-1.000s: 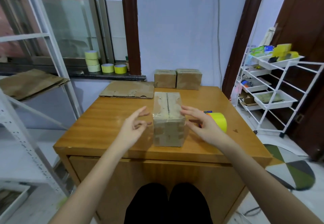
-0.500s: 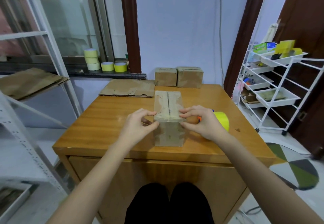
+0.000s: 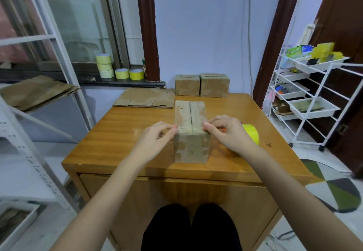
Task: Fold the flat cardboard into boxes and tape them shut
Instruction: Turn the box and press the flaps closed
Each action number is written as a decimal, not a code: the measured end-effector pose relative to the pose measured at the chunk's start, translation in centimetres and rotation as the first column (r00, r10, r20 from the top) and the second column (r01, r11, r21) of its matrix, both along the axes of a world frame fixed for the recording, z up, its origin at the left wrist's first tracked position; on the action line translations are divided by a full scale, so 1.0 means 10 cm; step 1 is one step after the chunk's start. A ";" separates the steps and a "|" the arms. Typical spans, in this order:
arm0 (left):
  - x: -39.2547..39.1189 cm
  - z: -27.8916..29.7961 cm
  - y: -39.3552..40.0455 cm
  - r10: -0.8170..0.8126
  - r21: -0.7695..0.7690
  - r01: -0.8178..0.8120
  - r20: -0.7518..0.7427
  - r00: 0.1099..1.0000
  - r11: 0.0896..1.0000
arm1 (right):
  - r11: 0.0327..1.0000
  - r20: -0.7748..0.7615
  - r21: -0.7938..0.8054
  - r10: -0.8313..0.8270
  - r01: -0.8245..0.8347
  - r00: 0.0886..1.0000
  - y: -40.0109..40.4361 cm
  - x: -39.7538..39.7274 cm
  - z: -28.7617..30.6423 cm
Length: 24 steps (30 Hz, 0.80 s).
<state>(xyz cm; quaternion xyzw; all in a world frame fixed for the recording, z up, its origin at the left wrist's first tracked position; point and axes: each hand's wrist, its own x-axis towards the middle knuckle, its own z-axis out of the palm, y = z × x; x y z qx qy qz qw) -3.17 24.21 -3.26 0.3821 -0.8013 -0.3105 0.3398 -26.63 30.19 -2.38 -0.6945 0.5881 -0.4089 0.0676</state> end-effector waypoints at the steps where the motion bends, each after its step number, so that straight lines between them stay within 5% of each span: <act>1: -0.03 0.03 0.01 0.031 -0.018 -0.030 0.016 0.999 0.999 | 1.000 -0.044 0.009 -0.021 0.022 0.999 -0.02 0.02 0.04; 5: -0.16 0.05 0.03 0.167 -0.157 -0.150 0.106 0.980 0.976 | 0.996 -0.162 -0.052 -0.075 0.067 0.984 -0.04 0.08 -0.02; 11: -0.16 -0.18 0.14 0.165 -0.387 -0.080 0.190 0.968 0.919 | 0.963 -0.145 -0.260 -0.112 0.071 0.983 0.06 0.20 -0.48; 14: -0.20 -0.24 0.21 0.193 -0.392 -0.104 0.194 0.962 0.914 | 0.965 -0.031 -0.242 -0.109 0.098 0.994 0.09 0.26 -0.46; 20: -0.26 -0.13 0.23 0.265 -0.363 -0.180 0.198 0.944 0.914 | 0.944 -0.040 -0.246 -0.238 0.221 0.970 0.03 0.36 -0.33; 24: -0.25 -0.09 0.17 0.249 -0.336 -0.183 0.164 0.955 0.924 | 0.969 0.088 -0.205 -0.118 0.134 0.989 0.03 0.30 -0.33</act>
